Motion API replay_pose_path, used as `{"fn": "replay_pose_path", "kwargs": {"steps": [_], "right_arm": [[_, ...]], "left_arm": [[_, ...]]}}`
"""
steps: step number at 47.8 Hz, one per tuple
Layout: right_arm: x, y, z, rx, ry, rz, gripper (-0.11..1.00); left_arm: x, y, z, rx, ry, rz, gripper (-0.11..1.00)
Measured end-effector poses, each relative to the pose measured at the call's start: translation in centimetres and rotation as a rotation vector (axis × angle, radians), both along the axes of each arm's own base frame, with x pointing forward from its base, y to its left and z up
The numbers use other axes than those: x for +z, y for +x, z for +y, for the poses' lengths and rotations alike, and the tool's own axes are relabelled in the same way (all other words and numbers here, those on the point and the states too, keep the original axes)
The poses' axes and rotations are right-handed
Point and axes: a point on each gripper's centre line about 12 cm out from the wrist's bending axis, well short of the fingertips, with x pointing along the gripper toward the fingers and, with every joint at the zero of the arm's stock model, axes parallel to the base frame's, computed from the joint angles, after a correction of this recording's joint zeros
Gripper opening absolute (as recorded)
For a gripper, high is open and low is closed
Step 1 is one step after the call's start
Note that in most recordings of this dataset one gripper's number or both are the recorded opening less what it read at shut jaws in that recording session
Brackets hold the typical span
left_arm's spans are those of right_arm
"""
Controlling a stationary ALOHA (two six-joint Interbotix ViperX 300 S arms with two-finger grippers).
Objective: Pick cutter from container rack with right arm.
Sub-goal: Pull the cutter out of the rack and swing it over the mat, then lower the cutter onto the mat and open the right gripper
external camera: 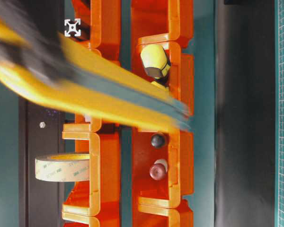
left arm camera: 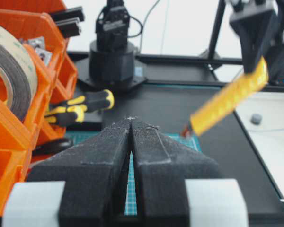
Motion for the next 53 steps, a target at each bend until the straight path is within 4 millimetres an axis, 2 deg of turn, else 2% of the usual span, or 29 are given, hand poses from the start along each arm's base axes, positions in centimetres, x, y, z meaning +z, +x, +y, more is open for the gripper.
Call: {"fn": "replay_pose_path", "kwargs": {"steps": [7,18,37,53], "right_arm": [[-2.0,1.9,-1.0,0.036,0.023,0.026,0.28],[-4.9,3.8,-3.5,0.052,0.045,0.072,0.28],[-8.7,5.0,-6.7,0.046,0.061,0.144,0.28],[-11.8,4.9,-8.1,0.023,0.07,0.205,0.28]], "left_arm": [[0.1,-0.1,0.0,0.0,-0.002,-0.003,0.01],[0.1,-0.1,0.0,-0.001,0.0,-0.003,0.01],[0.1,-0.1,0.0,-0.001,0.0,-0.002,0.01],[-0.2,-0.1,0.1,0.004,-0.003,0.017,0.01]]}}
